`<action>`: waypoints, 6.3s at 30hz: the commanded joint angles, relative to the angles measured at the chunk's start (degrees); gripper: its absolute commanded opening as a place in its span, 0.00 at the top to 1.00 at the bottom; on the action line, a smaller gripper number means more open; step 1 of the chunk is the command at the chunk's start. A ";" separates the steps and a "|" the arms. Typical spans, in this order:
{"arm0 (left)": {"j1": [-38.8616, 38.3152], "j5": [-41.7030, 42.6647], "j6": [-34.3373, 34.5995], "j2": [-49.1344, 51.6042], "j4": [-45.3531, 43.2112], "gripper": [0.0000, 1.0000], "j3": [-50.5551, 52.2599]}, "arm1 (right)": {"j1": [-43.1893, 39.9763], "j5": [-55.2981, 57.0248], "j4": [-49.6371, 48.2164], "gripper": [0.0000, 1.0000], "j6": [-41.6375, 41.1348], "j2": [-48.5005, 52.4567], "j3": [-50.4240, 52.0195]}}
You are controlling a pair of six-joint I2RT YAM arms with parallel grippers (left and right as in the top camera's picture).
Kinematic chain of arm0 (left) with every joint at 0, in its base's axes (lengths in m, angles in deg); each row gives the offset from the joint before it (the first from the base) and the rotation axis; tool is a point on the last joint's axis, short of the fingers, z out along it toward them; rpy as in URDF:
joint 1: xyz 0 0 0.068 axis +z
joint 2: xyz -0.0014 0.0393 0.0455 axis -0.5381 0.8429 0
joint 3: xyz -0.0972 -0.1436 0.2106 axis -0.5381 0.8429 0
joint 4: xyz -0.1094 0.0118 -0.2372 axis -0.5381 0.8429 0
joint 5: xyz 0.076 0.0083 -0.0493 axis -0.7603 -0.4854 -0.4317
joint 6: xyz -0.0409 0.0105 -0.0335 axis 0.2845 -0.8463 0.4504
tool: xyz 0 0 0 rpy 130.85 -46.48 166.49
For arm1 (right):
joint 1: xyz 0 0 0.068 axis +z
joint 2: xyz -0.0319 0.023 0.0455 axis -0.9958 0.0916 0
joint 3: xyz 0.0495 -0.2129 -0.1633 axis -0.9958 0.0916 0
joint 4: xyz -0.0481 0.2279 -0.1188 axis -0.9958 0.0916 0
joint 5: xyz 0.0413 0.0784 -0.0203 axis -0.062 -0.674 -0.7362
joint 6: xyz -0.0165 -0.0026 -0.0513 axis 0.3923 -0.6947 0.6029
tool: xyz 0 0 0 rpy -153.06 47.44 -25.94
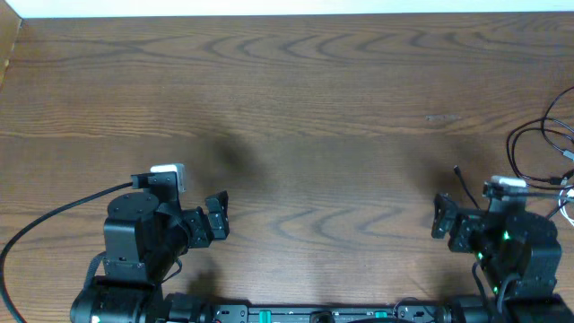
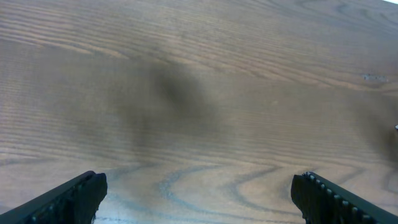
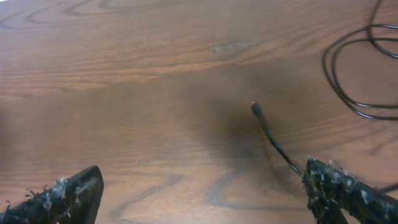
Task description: Untangle cables
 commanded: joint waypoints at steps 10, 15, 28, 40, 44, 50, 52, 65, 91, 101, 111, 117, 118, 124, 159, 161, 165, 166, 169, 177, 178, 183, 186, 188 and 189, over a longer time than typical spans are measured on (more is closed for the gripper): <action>0.24 -0.74 0.28 -0.04 -0.07 0.00 0.22 | -2.21 -0.98 -10.86 0.01 1.49 -15.08 9.38; 0.24 -0.74 0.31 -0.04 -0.04 0.00 0.22 | -2.25 -1.03 -21.53 0.01 4.61 -18.25 13.97; 0.24 -0.74 0.31 -0.04 0.11 0.00 0.22 | -2.25 -1.25 -53.90 0.01 5.57 -23.56 31.36; 0.24 -0.74 0.31 -0.04 0.11 0.00 0.22 | -2.25 -0.66 -57.27 0.01 6.60 -23.58 37.11; 0.24 -0.74 0.28 -0.04 0.11 0.00 0.22 | -2.25 0.09 -48.46 0.01 6.67 -23.58 37.11; 0.24 -0.74 0.31 -0.04 0.11 0.00 0.22 | -2.25 0.04 -45.00 0.01 6.82 -23.61 37.11; 0.24 -0.74 0.31 -0.04 0.11 0.00 0.22 | -2.25 0.04 -44.98 0.01 6.82 -23.61 37.11; 0.24 -0.74 0.31 -0.04 0.11 0.00 0.22 | -2.25 0.07 -44.98 0.01 6.82 -23.58 37.11; 0.24 -0.74 0.31 -0.04 0.11 0.00 0.22 | -2.25 0.04 -44.98 0.01 6.82 -23.56 37.11; 0.24 -0.74 0.31 -0.11 0.09 0.00 0.22 | -2.25 0.07 -45.00 0.01 6.82 -23.56 37.11; 0.24 -6.78 0.24 -8.13 0.28 0.00 3.76 | -2.25 0.07 -44.98 0.01 6.82 -23.56 37.11; 0.26 -8.68 0.26 -16.70 -5.90 0.00 14.16 | -2.25 0.04 -44.98 0.01 6.82 -23.56 37.11; 0.26 -8.68 0.26 -18.14 -7.23 0.00 16.04 | -2.25 0.04 -44.98 0.01 6.82 -23.56 37.11; 0.24 -8.63 0.28 -26.97 -20.41 0.00 29.03 | -2.25 0.04 -44.98 0.01 6.82 -23.56 37.11; 0.28 -9.07 -9.22 -35.17 -66.03 0.00 51.15 | -2.25 0.04 -44.98 0.01 6.82 -23.56 37.11; 0.28 -9.03 -9.64 -35.17 -64.57 0.00 51.15 | -2.25 0.04 -44.98 0.01 6.82 -23.56 37.11; 0.28 -9.03 -9.64 -35.17 -59.36 0.00 51.15 | -2.25 0.07 -45.00 0.01 6.82 -23.56 37.11; 0.28 -9.03 -9.64 -35.17 -57.64 0.00 51.15 | -2.25 0.07 -44.98 0.01 6.82 -23.56 37.11; 0.28 -8.87 -9.64 -35.17 -51.60 0.00 51.15 | -2.25 0.04 -44.98 0.01 6.82 -23.56 37.11; 0.28 -8.83 -9.62 -35.17 -49.31 0.00 51.15 | -2.25 0.04 -44.98 0.01 6.82 -23.56 37.11; 0.28 -8.85 -9.62 -35.17 -49.31 0.00 51.15 | -2.25 0.04 -45.00 0.01 6.82 -23.56 37.11; 0.28 -8.85 -9.62 -35.17 -49.33 0.00 51.15 | -2.25 0.04 -44.98 0.01 6.82 -23.56 37.11; 0.28 -8.83 -9.62 -35.17 -49.31 0.00 51.15 | -2.25 0.04 -44.98 0.01 6.82 -23.56 37.11; 0.28 -8.83 -9.62 -35.17 -49.31 0.00 51.15 | -2.25 0.04 -44.98 0.01 6.82 -23.56 37.11; 0.28 -8.85 -9.62 -35.17 -49.31 0.00 51.15 | -2.25 0.07 -44.98 0.01 6.82 -23.56 37.11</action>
